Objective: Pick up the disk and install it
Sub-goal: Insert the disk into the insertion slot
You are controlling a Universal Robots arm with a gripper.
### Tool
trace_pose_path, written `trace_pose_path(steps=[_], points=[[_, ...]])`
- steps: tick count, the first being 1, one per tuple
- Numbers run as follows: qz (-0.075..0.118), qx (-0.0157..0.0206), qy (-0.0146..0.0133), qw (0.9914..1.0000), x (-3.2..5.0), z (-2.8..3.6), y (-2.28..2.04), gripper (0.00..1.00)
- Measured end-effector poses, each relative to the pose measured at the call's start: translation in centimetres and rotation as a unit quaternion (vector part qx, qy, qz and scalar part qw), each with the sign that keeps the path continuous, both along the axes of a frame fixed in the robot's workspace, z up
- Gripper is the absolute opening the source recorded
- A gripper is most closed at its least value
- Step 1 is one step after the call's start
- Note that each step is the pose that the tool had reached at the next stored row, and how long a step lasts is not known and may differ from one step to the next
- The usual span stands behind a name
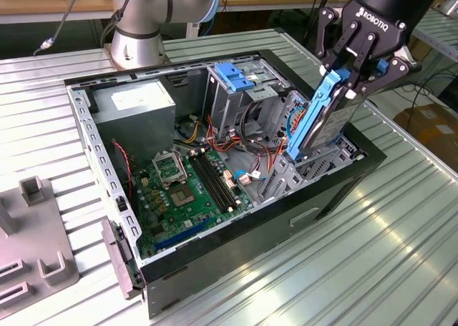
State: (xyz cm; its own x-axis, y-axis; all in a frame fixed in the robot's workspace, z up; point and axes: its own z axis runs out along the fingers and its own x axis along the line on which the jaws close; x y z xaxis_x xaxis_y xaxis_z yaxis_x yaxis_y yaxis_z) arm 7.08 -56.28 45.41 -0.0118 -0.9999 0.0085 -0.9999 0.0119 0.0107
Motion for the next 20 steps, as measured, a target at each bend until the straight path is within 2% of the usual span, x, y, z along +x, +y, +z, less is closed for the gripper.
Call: trace_pose_path(steps=[7,10,11,13,14,20], points=[[-0.002,0.0,0.0,1.0,0.01,-0.47,0.0,0.37],[-0.002,0.0,0.0,1.0,0.03,-1.72,0.0,0.37],[-0.002,0.0,0.0,1.0,0.07,-2.74,0.0,0.37],[-0.002,0.0,0.0,1.0,0.15,-4.05,0.0,0.37],[-0.002,-0.0001,0.0,1.0,0.27,-5.62,0.0,0.37],[-0.002,-0.0001,0.0,1.0,0.38,-6.97,0.0,0.37]])
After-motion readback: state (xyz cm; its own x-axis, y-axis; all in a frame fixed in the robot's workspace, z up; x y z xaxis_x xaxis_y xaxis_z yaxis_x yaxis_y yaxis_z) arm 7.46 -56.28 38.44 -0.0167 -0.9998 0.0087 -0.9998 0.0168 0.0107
